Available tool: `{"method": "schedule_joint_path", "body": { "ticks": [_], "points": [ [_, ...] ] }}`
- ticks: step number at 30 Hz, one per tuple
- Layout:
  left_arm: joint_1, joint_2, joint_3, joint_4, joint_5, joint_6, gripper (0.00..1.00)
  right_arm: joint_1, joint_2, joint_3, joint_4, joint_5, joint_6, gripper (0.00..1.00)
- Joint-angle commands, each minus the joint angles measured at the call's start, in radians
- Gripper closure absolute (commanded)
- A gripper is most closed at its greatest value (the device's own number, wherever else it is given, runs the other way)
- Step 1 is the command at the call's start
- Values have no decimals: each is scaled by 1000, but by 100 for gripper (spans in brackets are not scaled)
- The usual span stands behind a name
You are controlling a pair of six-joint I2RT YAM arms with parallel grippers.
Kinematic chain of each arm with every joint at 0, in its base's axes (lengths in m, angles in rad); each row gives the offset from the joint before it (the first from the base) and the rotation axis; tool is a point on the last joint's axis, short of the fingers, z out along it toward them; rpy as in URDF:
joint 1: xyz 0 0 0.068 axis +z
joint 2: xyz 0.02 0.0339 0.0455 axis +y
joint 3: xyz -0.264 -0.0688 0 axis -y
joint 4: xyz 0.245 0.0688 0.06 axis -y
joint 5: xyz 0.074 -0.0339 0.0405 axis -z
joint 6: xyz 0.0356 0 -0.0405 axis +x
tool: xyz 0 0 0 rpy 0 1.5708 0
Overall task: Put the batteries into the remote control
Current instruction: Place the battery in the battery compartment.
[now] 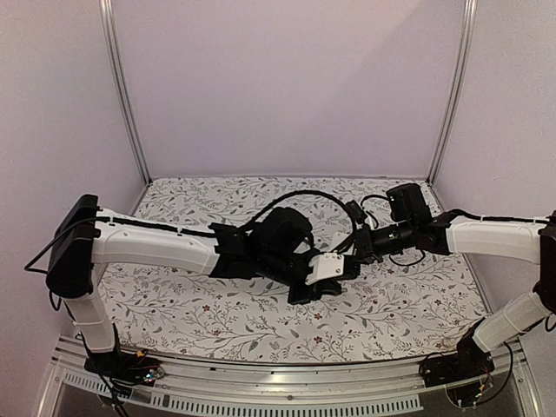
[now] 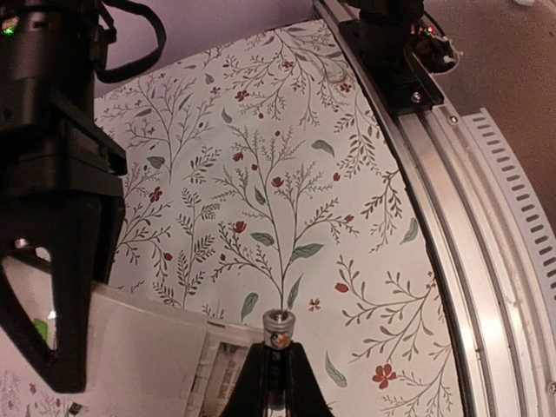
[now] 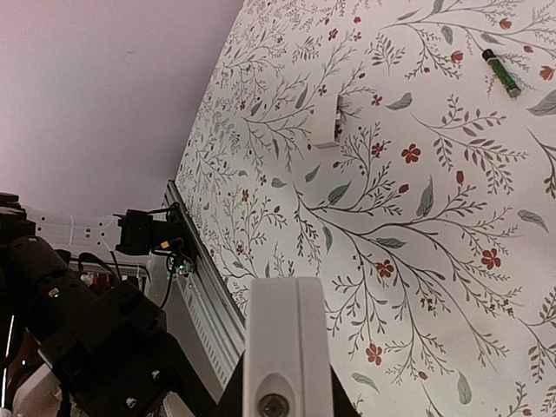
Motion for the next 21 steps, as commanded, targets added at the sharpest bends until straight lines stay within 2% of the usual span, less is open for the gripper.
{"method": "schedule_joint_path", "body": {
  "ticks": [1, 21],
  "points": [
    [-13, 24, 14, 16, -16, 31, 96, 22, 17, 12, 51, -32, 25, 100],
    [6, 28, -38, -40, -73, 80, 92, 28, 2, -4, 81, -78, 46, 100]
  ]
}}
